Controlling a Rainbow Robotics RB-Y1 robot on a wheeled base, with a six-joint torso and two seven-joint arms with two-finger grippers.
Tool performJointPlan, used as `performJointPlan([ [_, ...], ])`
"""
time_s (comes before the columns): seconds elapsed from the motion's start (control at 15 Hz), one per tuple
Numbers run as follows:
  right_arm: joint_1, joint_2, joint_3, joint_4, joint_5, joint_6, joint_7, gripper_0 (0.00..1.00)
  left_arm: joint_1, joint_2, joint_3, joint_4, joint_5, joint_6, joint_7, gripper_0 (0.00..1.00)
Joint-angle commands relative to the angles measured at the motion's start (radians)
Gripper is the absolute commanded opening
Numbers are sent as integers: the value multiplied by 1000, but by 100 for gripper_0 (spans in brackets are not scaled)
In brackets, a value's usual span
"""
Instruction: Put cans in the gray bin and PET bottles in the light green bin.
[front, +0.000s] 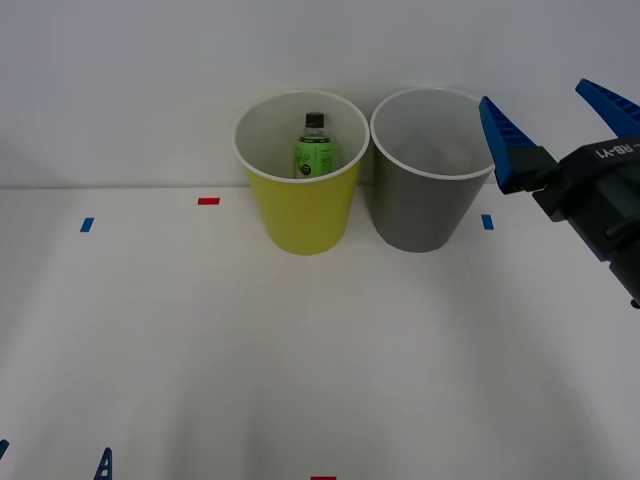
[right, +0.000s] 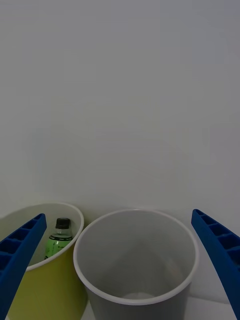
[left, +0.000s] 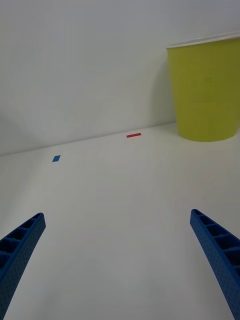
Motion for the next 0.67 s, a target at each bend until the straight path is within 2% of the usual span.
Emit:
performJointPlan([
  [0.07,110,48,4,-2,7,-60,9,100,0,0,0,0,0,0,0,100],
  [0.13,136,63,12,-2,26,-69,14,100,0,0,0,0,0,0,0,100],
  [0.33,213,111,59,0,158,-126,9,100,0,0,0,0,0,0,0,100],
  [0.47,270,138,65,20,157,-187,9,100,0,0,0,0,0,0,0,100],
  [0.67,293,141,125,212,151,-476,14,100,0,0,0,0,0,0,0,100],
])
